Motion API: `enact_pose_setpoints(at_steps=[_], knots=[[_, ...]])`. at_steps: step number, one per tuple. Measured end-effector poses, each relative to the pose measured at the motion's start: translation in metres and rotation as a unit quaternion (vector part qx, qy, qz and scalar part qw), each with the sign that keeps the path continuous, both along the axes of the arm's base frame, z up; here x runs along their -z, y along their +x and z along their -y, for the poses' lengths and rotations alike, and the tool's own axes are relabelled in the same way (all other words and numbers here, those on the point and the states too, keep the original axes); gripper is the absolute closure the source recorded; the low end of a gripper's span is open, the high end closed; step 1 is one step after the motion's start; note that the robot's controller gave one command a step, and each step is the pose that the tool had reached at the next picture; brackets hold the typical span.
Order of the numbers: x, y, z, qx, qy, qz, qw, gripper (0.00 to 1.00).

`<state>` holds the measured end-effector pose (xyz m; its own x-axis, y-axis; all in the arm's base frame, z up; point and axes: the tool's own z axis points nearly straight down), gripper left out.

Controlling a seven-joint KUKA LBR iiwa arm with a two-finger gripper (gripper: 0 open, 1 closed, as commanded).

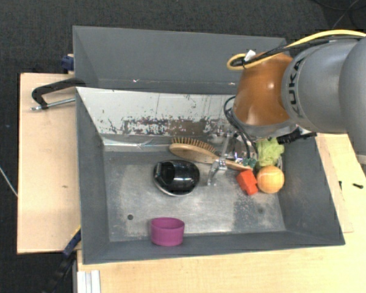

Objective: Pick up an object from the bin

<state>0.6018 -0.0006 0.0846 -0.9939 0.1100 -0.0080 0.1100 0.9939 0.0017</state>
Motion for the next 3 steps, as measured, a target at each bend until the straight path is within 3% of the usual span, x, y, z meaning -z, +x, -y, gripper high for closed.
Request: enact_pose_setpoints(at_steps=[1, 3], knots=[[0.0095, 0.0003, -0.0262, 0.079, 0.0, 0.0042, 0.9969, 1.0], [0.0047, -0.002, -0.0261, 0.079, 0.0, -0.0009, 0.9969, 1.0]])
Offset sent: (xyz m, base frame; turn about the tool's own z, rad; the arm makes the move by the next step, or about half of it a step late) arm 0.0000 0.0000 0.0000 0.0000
